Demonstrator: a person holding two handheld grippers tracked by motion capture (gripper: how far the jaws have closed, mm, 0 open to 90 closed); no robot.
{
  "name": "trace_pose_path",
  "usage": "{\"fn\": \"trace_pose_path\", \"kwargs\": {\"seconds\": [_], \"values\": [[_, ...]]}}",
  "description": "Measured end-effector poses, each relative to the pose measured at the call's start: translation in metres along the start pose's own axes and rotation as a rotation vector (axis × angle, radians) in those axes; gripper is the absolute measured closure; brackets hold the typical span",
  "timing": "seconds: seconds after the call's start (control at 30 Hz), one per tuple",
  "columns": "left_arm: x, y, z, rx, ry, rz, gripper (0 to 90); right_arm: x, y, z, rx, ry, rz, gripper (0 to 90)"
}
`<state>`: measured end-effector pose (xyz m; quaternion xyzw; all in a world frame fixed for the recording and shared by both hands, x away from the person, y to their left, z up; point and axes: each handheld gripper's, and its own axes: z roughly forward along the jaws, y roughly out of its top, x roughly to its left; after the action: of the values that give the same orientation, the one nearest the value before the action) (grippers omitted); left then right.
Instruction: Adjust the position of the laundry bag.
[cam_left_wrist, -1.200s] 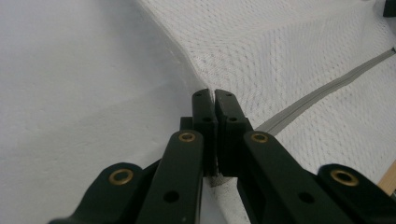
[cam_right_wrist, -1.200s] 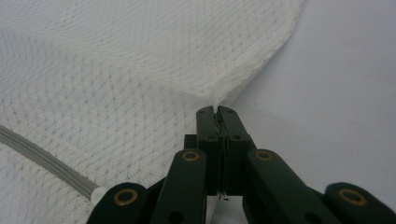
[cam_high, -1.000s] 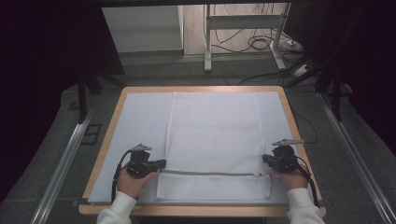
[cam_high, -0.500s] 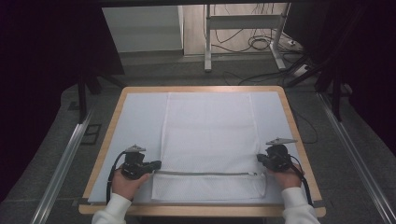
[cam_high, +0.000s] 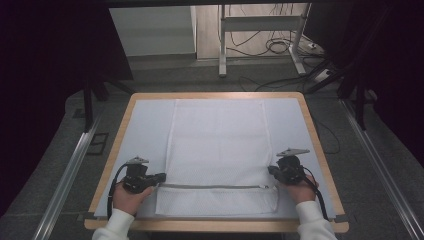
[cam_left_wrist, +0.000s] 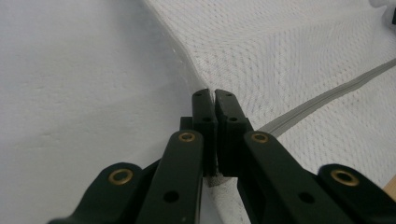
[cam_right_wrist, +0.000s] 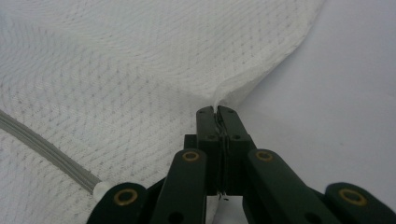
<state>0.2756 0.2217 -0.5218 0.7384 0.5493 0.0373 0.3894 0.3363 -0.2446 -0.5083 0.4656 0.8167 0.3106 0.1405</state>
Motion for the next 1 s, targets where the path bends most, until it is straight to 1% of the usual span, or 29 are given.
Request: {"fn": "trace_pose_path", "kwargs": {"seconds": [0.07, 0.33, 0.57, 0.7, 0.93, 1.0], "values": [[0.001, 0.000, -0.001, 0.000, 0.001, -0.004, 88.4, 0.002, 0.000, 0.001, -0.001, 0.004, -0.002, 87.2], [0.004, -0.001, -0.001, 0.005, -0.005, -0.010, 88.4, 0.000, 0.000, 0.001, 0.002, 0.004, -0.002, 87.2], [0.008, -0.004, -0.003, 0.008, 0.003, -0.020, 88.4, 0.004, 0.000, 0.002, 0.005, 0.013, -0.010, 87.2], [0.012, -0.007, -0.005, 0.010, 0.007, -0.030, 88.4, 0.008, 0.001, 0.004, 0.007, 0.019, -0.023, 87.2], [0.013, -0.008, -0.003, 0.011, 0.014, -0.023, 87.1, 0.008, 0.000, 0.004, 0.004, 0.027, -0.023, 86.9], [0.012, -0.008, -0.005, 0.002, 0.013, -0.020, 85.9, 0.007, 0.000, 0.003, 0.001, 0.030, -0.020, 85.7]]}}
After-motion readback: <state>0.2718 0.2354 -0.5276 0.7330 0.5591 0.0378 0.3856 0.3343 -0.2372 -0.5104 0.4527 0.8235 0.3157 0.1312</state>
